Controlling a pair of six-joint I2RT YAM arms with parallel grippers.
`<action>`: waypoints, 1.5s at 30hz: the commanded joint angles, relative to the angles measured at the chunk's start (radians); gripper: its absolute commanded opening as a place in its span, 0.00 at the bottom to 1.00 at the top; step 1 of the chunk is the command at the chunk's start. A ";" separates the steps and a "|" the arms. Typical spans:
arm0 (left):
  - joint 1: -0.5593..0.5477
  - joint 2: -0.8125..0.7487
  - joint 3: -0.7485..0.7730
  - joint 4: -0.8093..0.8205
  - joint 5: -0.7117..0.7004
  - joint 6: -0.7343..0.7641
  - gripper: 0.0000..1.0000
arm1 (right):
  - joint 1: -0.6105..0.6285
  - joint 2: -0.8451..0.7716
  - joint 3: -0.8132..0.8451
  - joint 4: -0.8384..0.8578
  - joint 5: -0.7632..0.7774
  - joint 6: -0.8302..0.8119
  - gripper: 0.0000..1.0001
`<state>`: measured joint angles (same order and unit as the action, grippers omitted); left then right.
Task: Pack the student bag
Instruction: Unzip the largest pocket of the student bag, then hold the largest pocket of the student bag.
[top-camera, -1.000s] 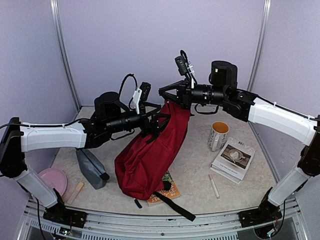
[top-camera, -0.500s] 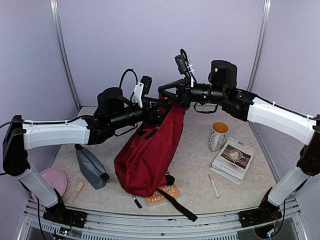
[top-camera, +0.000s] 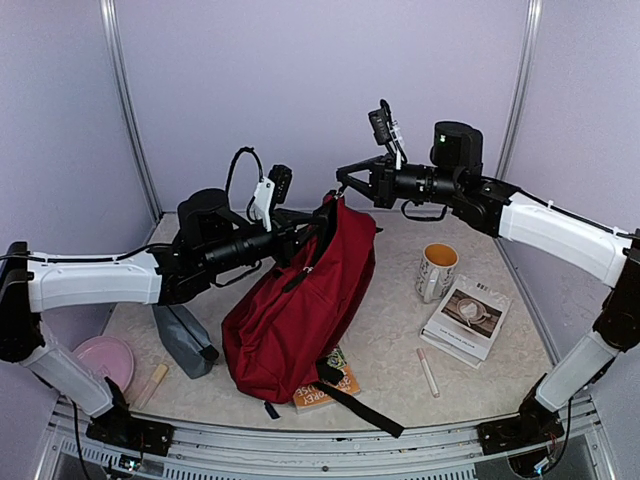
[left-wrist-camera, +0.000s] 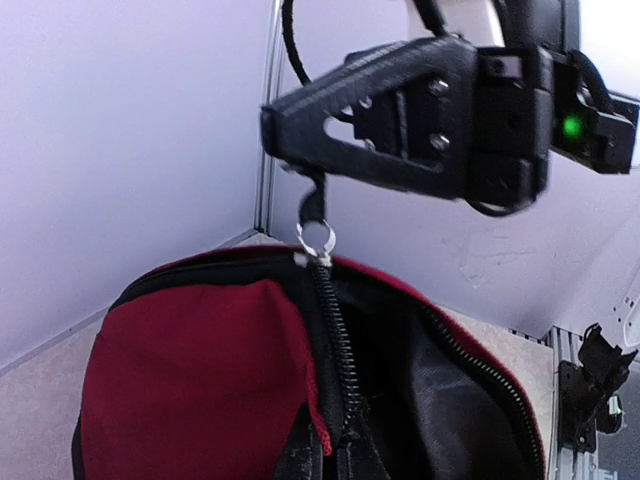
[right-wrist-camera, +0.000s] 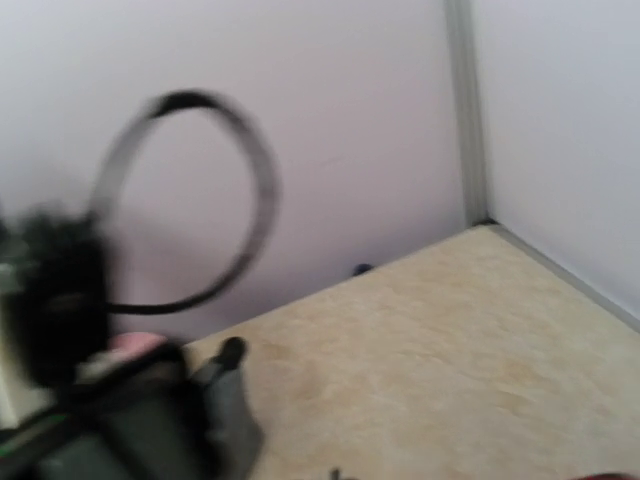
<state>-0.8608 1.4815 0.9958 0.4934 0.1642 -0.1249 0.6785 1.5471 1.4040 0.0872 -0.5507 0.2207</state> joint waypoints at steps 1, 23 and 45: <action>-0.019 -0.061 -0.030 -0.037 0.017 0.111 0.00 | -0.087 -0.030 0.011 0.069 0.008 0.020 0.00; 0.084 -0.383 -0.003 -0.139 0.012 0.403 0.00 | -0.379 0.161 0.238 0.012 -0.108 0.052 0.00; -0.035 -0.299 0.053 -0.543 -0.105 0.392 0.84 | -0.037 -0.020 -0.045 0.154 -0.084 0.040 0.00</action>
<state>-0.8581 1.1351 0.9054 0.0631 0.0650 0.2817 0.5945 1.6047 1.3766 0.1680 -0.6933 0.2817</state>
